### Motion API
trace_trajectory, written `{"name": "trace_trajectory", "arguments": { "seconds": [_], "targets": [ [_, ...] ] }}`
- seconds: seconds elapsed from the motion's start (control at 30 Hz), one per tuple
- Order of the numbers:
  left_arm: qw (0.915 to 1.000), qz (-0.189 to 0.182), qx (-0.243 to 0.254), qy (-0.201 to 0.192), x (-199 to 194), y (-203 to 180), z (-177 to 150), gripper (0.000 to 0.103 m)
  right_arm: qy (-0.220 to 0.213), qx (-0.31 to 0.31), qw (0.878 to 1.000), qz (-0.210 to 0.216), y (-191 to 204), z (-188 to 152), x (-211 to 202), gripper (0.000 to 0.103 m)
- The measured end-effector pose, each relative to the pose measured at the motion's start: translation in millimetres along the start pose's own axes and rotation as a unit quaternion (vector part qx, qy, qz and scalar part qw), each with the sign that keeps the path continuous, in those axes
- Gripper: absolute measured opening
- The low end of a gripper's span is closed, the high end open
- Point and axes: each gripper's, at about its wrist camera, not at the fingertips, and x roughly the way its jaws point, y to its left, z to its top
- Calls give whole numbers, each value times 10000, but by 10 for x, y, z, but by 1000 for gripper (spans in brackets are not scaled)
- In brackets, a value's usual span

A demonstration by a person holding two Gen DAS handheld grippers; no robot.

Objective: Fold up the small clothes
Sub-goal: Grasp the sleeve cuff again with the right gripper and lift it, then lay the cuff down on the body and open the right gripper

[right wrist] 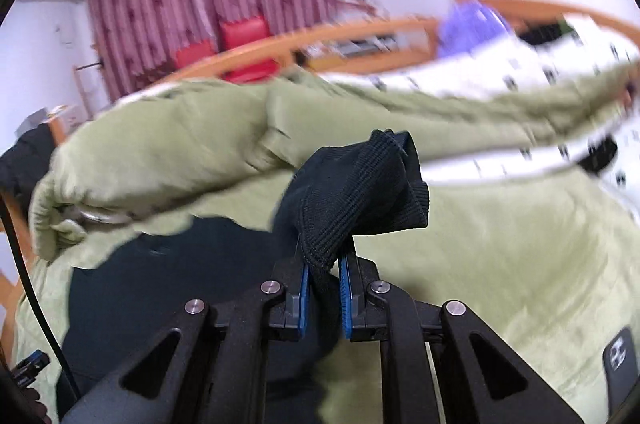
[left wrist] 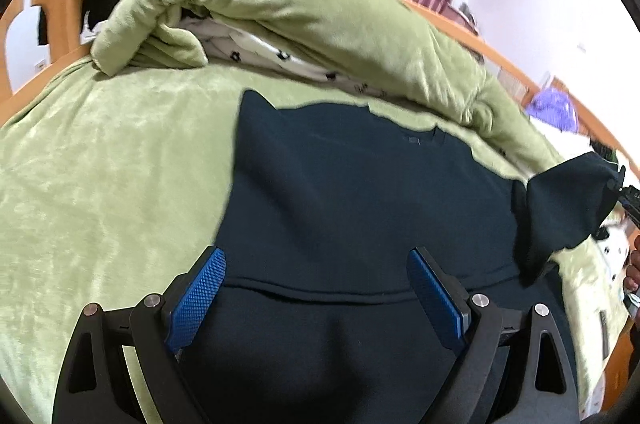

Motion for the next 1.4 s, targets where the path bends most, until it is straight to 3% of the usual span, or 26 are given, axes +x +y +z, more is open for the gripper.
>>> {"name": "trace_trajectory", "arguments": {
  "seconds": [0.17,0.33,0.53,0.7,0.8,0.9,0.97,1.0,1.07,1.1,1.3,1.4],
  "targets": [
    [9991,5,-372,-214,-190,273,122,92,-125,-419,9982,405,884,163,-208,13],
    [9974,-16,-683,-222,-308,564,132,92,66,-743,9942,775,1769,57,-174,12],
    [9951,-33,-973,-196,-366,864,138,92,453,-889,9870,1263,2670,-292,76,13],
    [9962,-137,-849,-98,-364,928,128,92,1057,-1215,9747,1553,3225,-788,456,13],
    [9962,-163,-853,-73,-389,983,104,92,1428,-1370,9670,1605,3366,-1167,681,14],
    [9956,-181,-919,-47,-381,1028,101,92,1765,-1467,9571,1769,3437,-1485,828,22],
    [9952,-210,-958,1,-355,1032,99,92,2036,-1544,9474,1927,3482,-1653,907,42],
    [9950,-225,-970,17,-346,1025,93,92,2235,-1612,9398,2019,3491,-1728,929,61],
    [9950,-250,-960,78,-306,983,91,92,2619,-1751,9204,2315,3525,-1849,949,64],
    [9953,-258,-924,110,-282,947,91,92,2661,-1816,9162,2381,3510,-1863,912,64],
    [9967,-311,-698,288,-140,688,55,92,2138,-1638,9317,2437,2853,-1656,464,64],
    [9970,-314,-585,397,-43,524,35,92,1844,-1581,9479,2062,2406,-1530,330,64]
  ]
}}
